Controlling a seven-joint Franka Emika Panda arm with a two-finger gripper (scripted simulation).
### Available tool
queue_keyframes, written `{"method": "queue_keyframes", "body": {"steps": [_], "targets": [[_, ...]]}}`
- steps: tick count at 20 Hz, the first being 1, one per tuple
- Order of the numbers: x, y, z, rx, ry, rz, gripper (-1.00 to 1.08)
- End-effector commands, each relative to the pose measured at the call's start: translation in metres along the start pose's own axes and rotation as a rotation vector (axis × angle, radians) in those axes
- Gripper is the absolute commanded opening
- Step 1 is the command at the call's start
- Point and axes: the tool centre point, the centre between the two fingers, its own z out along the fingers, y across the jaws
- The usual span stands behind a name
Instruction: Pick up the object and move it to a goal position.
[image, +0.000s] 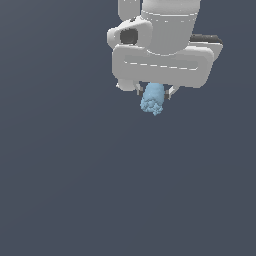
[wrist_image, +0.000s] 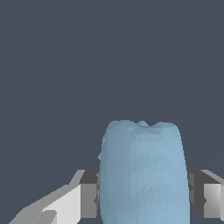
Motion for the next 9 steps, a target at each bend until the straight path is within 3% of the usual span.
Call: {"method": "queue_keyframes", "body": {"steps": [1, 9], "targets": [[0.0017, -0.0009, -0.0088, 0.0, -0.001, 0.0, -1.0], [0.0044, -0.0021, -0.0182, 0.0, -0.001, 0.0, -1.0]]}}
